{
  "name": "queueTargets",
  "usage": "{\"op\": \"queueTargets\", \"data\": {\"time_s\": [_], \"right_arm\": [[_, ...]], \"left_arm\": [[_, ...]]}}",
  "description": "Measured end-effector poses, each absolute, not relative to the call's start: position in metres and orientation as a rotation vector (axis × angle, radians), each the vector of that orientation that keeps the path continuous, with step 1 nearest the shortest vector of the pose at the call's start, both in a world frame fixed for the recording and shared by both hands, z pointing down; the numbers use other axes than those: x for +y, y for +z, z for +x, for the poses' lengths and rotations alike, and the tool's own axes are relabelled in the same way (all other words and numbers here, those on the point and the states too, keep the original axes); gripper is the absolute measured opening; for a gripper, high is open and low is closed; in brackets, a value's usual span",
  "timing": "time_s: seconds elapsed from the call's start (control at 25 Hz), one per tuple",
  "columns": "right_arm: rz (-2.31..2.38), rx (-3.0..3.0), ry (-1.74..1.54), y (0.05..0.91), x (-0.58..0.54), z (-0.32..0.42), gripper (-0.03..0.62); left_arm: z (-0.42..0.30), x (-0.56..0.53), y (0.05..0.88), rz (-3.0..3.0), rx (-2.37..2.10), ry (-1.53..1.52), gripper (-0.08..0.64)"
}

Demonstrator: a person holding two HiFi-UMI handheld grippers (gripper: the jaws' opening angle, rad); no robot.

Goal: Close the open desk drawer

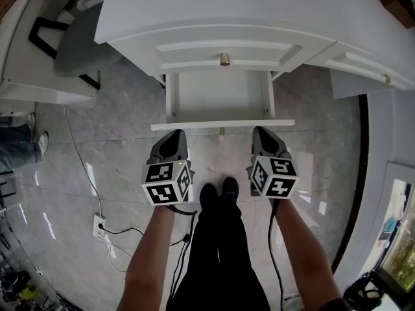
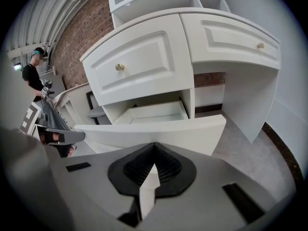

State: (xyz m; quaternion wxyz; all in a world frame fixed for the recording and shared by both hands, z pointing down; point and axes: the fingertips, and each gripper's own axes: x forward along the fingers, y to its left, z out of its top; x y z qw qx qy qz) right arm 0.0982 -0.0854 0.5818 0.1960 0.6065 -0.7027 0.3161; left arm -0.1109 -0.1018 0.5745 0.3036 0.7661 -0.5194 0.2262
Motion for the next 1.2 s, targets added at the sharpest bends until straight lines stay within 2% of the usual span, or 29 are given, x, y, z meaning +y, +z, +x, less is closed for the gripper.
{"op": "queueTargets", "data": {"time_s": [1.2], "right_arm": [[1.724, -1.985, 0.825, 0.582, -0.198, 0.107, 0.005]], "left_arm": [[-0.103, -0.216, 0.574, 2.003, -1.442, 0.512, 0.009]]}}
